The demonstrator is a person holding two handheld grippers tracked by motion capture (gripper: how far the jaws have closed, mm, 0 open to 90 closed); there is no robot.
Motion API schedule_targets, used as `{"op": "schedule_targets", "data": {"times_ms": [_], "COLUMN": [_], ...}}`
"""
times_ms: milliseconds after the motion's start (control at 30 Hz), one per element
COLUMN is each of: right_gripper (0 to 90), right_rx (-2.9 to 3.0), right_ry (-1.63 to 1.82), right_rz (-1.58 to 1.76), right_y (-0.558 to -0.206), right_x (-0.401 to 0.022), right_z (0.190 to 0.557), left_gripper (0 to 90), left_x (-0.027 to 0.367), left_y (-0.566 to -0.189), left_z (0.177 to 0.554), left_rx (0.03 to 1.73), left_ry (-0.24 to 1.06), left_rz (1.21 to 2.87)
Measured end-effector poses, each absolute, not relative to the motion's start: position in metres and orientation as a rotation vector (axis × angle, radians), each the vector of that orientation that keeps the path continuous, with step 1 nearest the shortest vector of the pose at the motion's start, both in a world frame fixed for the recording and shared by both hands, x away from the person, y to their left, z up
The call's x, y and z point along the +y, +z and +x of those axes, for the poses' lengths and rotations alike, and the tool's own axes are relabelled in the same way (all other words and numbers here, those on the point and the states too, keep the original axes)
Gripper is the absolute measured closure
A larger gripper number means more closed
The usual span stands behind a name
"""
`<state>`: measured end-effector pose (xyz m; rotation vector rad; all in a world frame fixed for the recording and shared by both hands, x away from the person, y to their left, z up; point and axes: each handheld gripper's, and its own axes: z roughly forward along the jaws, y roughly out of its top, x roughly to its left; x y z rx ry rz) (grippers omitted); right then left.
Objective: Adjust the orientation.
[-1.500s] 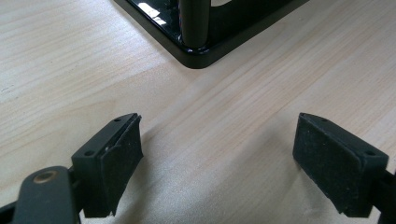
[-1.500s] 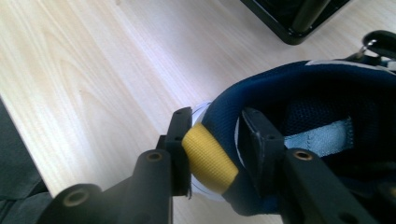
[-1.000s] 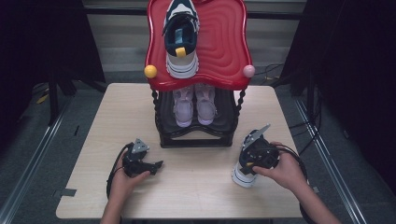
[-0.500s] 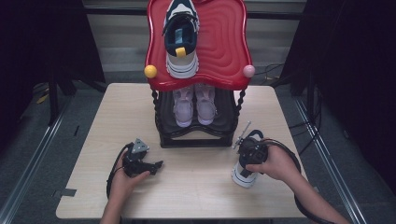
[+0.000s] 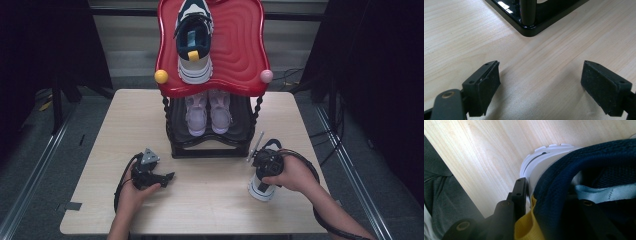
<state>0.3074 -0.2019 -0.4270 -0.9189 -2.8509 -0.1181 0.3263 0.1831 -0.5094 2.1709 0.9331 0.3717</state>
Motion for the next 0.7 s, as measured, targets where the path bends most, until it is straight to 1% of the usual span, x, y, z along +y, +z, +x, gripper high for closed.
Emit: {"op": "schedule_targets", "data": {"times_ms": [67,233,700], "right_gripper": [62.3,61.9,67.2], "right_rx": [-2.844,-2.841,-2.851], "right_ry": [-0.113,-0.086,-0.095], "right_rz": [-0.922,-0.898,-0.830], "right_y": [-0.4278,-0.4324,-0.4362], "right_x": [-0.2017,-0.2000,-0.1996], "right_z": [0.3071,0.3051,0.3027], "left_gripper": [14.9,14.9,14.9], "left_x": [0.1830,0.1830,0.1831], "left_y": [-0.5094,-0.5094,-0.5095], "left_z": [0.3262,0.3263,0.3264], "left_rx": [0.934,0.933,0.932], "left_ry": [0.372,0.373,0.371], "left_rz": [2.171,2.170,2.169]}}
